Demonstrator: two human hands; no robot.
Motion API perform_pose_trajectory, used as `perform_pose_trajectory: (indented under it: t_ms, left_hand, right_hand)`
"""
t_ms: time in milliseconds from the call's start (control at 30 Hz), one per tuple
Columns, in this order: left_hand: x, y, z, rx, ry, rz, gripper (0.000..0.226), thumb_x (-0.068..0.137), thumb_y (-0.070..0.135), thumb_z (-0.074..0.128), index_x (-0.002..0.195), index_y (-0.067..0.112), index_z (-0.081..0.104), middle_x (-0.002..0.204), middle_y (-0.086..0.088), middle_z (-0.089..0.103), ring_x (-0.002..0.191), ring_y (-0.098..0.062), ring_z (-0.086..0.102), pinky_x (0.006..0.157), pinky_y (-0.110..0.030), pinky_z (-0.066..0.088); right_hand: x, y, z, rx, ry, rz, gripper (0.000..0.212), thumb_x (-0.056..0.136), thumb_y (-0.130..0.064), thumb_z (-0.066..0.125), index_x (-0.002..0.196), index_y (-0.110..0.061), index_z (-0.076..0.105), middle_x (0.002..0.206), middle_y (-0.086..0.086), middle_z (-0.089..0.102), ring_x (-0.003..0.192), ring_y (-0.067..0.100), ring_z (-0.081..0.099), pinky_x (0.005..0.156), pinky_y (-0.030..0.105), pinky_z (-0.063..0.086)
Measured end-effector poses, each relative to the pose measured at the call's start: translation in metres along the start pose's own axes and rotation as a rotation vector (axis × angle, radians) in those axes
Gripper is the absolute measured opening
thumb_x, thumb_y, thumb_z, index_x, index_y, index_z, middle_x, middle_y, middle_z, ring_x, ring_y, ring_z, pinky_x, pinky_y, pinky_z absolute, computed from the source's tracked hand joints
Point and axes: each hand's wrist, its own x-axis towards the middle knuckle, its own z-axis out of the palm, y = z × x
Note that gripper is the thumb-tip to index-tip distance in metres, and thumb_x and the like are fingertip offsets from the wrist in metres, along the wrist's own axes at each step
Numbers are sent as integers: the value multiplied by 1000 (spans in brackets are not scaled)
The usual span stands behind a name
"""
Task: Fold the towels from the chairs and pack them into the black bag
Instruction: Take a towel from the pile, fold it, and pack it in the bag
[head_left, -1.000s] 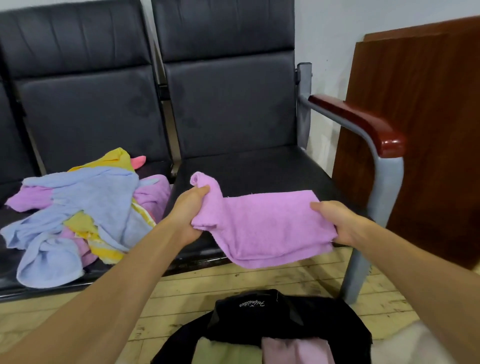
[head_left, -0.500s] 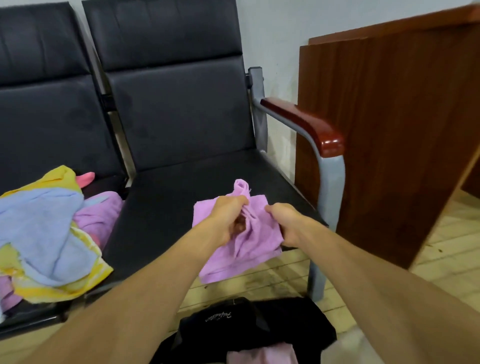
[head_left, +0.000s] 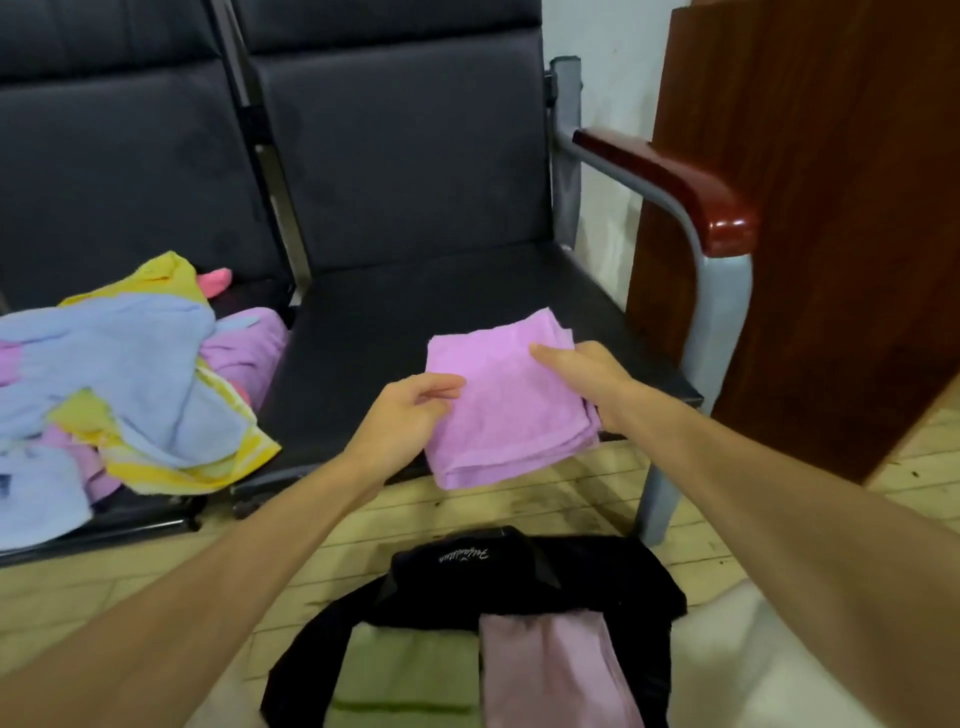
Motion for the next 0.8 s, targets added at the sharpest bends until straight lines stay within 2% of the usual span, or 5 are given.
perform_pose_trajectory:
  t_ms: [300,500,600,700,800]
  left_hand:
    - [-21,-14,-15,-147,43,24,33,94,1,44,101,19,71,107,9,69,98,6,59,81,-6,44]
    - [-29,-11,-22,-222,272,95,31,90,5,46,93,23,71,91,10,71,94,-6,65,86,-27,51]
    - [-37,-16,-19,-335,304,19,26,94,10,43,106,18,64,100,3,67,96,-11,64,86,-31,52]
    - [-50,-29,-14,-466,143,-156,23,95,22,41,88,9,59,87,-7,60,84,-26,55,75,-37,43]
    - [-69,-42,-13,-882,-169,-408,45,95,46,48,110,9,68,107,-8,70,92,-24,65,83,-37,46]
  right_hand:
    - [-32,-8,19,-626,196,-383,43,102,-36,38,130,-5,49,105,13,61,88,27,60,78,42,52]
    - [-83,-32,36,-202,294,-513,33,103,-25,40,73,-12,49,68,2,50,62,15,48,59,28,37]
    - [-108,-35,47,123,171,-448,29,102,-27,44,92,-6,62,85,16,63,76,23,60,68,37,49]
    - [-122,-34,51,265,41,-375,27,101,-30,46,98,-11,65,98,14,68,88,25,65,76,38,55]
    - [-131,-28,54,319,-26,-329,29,101,-33,46,98,-12,65,98,9,68,93,25,67,75,34,55]
